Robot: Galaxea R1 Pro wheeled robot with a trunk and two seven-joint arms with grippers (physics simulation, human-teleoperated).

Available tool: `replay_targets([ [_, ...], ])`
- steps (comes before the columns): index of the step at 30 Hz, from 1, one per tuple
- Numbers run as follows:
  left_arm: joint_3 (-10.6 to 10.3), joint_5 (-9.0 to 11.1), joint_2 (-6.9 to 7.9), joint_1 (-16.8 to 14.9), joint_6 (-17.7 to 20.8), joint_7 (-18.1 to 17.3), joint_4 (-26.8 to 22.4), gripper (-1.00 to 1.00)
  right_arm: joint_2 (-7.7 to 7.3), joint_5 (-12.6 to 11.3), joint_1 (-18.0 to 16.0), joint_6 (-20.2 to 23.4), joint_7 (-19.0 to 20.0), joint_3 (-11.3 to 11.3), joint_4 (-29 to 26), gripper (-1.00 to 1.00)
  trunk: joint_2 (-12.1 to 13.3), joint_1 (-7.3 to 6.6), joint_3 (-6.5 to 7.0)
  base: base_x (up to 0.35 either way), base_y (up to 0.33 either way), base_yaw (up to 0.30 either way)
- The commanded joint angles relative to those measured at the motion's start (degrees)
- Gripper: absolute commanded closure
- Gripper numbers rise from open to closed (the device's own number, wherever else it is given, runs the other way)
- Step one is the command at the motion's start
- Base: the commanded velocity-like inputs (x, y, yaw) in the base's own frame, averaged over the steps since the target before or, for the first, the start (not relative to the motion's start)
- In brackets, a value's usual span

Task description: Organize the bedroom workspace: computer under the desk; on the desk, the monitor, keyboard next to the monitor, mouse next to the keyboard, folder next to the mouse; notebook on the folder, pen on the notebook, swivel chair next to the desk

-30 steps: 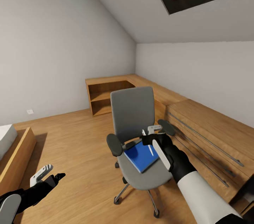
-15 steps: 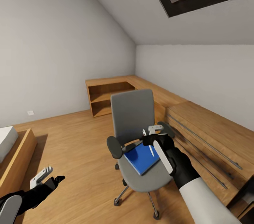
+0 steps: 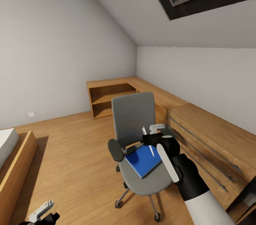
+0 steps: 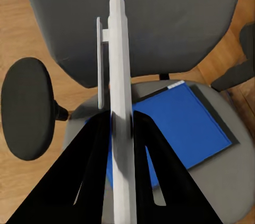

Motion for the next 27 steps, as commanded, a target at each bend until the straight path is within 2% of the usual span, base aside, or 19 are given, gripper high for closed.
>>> replay_targets([
  [1, -1.8, -3.8, 0.04, 0.0, -4.3, -3.9, 5.6, -1.0, -0.06, -0.7, 0.0, 0.1, -0.6, 0.0, -0.4, 1.0, 0.4, -0.23, 0.12, 0.0, 0.0, 0.0],
  [3, -2.7, -6.4, 0.07, 0.0, -7.9, -5.6, 9.8, -1.0, -0.11, -0.7, 0.1, 0.1, -0.6, -0.2, -0.9, 1.0, 1.2, -0.67, 0.49, 0.0, 0.0, -0.047],
  [6, -3.2, -7.8, 0.08, 0.0, -12.7, -6.6, 14.3, -1.0, -0.25, -0.7, 0.3, 0.1, -0.6, -0.9, -1.8, 1.0, 2.4, -1.33, 1.09, 0.0, 0.0, -0.172],
  [10, -3.4, -8.2, 0.13, 0.0, -15.4, -6.9, 17.8, -1.0, -0.38, -0.7, 0.9, 0.1, -0.6, -2.2, -2.8, 1.0, 4.0, -2.2, 1.92, 0.0, 0.0, -0.234],
  [12, -3.6, -8.4, 0.33, 0.0, -16.4, -7.1, 22.0, -1.0, -0.45, -0.6, 1.2, 0.1, -0.6, -3.0, -3.8, 1.0, 4.8, -2.64, 2.33, 0.0, 0.0, -0.265],
  [15, -3.6, -8.5, 0.45, 0.0, -17.4, -7.2, 24.7, -1.0, -0.5, -0.6, 1.3, 0.1, -0.6, -3.7, -4.1, 1.0, 6.0, -3.3, 2.95, -0.016, 0.0, -0.273],
  [27, -3.8, -8.5, 0.44, 0.0, -25.7, -7.2, 30.1, -1.0, -0.5, -0.7, 2.0, 0.0, -0.6, -4.6, -5.9, 1.0, 10.8, -5.94, 5.16, -0.242, 0.0, -0.267],
])
